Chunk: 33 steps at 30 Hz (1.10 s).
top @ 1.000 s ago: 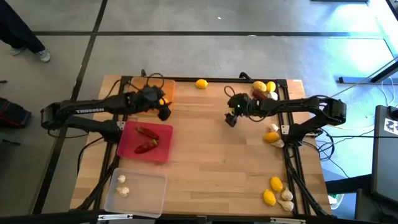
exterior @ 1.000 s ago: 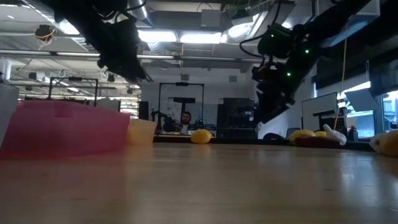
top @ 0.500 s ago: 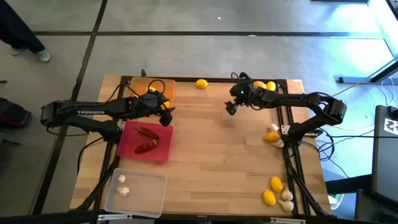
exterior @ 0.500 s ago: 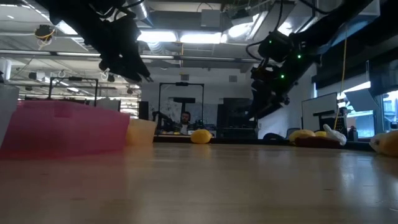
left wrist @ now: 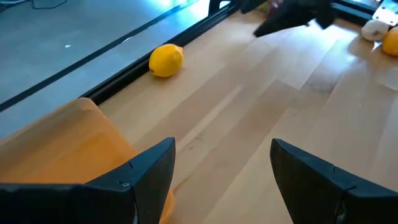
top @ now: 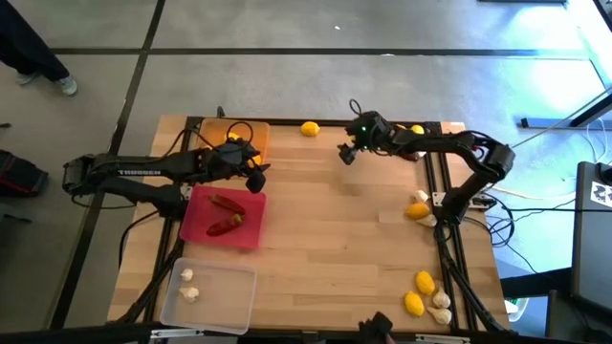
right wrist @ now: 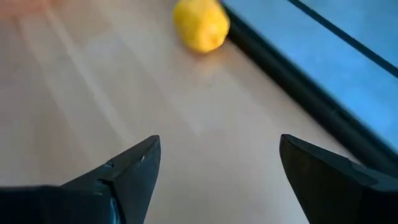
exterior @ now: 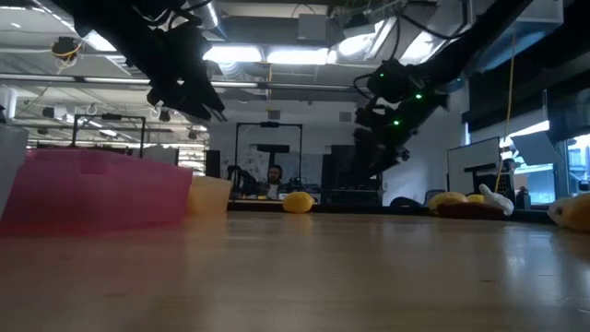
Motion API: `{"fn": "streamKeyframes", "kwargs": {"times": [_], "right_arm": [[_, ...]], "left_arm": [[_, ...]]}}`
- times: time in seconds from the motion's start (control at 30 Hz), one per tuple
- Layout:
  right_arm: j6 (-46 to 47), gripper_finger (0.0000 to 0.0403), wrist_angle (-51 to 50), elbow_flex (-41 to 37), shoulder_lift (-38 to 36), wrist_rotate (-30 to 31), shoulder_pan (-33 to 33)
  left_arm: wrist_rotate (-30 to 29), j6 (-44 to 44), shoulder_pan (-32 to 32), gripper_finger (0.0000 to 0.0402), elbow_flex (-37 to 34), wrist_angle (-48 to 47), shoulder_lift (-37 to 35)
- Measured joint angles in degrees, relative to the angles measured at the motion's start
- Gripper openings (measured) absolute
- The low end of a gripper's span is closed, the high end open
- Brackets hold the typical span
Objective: Sort produce into baskets
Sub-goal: Put the lemon into the yellow bin
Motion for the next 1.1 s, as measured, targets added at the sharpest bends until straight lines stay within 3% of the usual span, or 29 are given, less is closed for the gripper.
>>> {"fn": "streamKeyframes", "kwargs": {"times": [0.4,1.1], "right_arm": [[-1.67,0.0321,-0.30,12.29,11.74,-7.72,-4.91],[-5.08,0.0321,3.72,12.87,15.31,-9.93,-5.29]], "left_arm": [[-0.04,0.02,-0.01,0.0258,0.00,0.08,0.00],[-0.16,-0.42,0.14,0.0258,0.00,0.96,0.00]]}}
